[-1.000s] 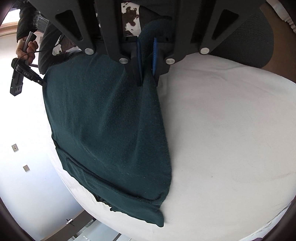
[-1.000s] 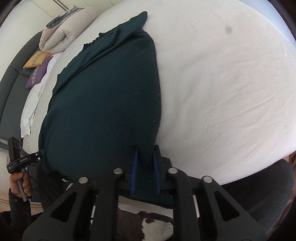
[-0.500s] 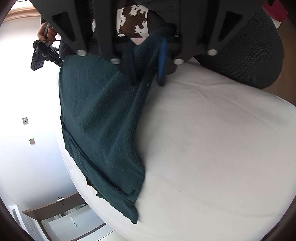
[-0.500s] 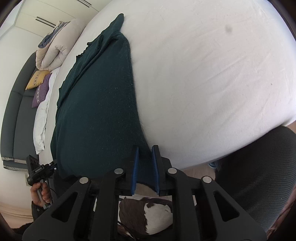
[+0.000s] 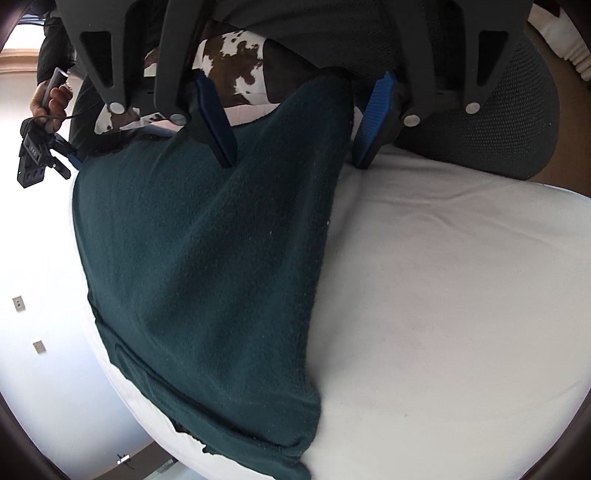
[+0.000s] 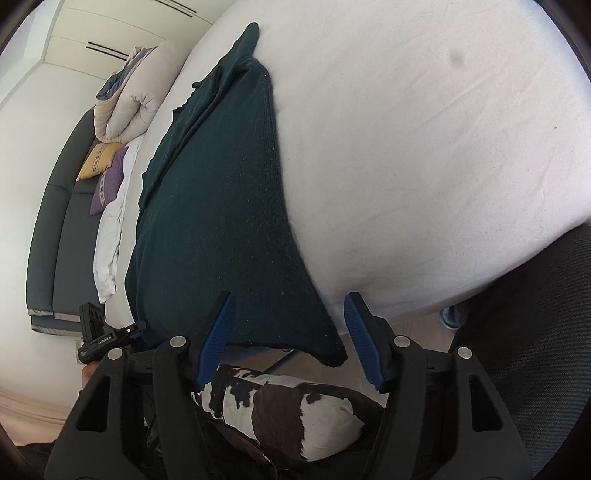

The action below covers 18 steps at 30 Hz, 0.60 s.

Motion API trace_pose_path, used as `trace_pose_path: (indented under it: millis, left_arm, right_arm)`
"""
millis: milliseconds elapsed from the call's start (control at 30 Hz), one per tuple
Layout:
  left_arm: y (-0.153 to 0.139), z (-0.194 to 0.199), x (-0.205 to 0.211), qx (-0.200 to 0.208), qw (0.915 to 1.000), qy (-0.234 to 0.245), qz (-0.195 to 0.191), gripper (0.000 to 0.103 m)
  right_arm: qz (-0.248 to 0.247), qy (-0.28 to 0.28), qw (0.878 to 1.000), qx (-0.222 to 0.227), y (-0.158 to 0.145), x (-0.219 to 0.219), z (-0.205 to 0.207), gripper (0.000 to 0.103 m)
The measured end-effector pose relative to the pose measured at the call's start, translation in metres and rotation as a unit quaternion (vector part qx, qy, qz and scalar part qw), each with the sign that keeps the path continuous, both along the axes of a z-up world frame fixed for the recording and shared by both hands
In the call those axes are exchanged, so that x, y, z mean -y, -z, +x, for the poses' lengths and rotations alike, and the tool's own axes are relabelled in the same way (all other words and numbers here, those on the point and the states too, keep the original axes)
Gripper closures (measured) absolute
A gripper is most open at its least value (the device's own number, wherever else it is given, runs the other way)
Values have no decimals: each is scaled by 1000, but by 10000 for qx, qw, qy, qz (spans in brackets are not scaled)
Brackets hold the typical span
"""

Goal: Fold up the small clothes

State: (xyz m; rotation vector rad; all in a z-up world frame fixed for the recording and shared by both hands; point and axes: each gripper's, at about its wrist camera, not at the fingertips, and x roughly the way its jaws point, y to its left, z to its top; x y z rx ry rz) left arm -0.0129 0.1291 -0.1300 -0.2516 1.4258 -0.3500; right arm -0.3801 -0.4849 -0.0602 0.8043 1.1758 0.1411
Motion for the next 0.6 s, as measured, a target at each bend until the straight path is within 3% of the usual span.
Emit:
trace_pose_path:
  millis: [67,133,500,600]
  left_arm:
    - [2,-1,1,-41,9998,62,168,59]
    - [6,-3,-4,-177,9998,34,-75,90]
    - [12,-6,-8,-117,9996,56,-270,94]
    - [12,-7,-12,-99,9995,75,-294,94]
  right_arm:
    - [36,-23,10000,-63,3,-2,-1,43]
    - [90,-9,9999,-102,7,-2,-2,43]
    - [373,63,9986,-379,26,-3,-1,42]
    - [463,60,9981,-392,29,-3,-3,50]
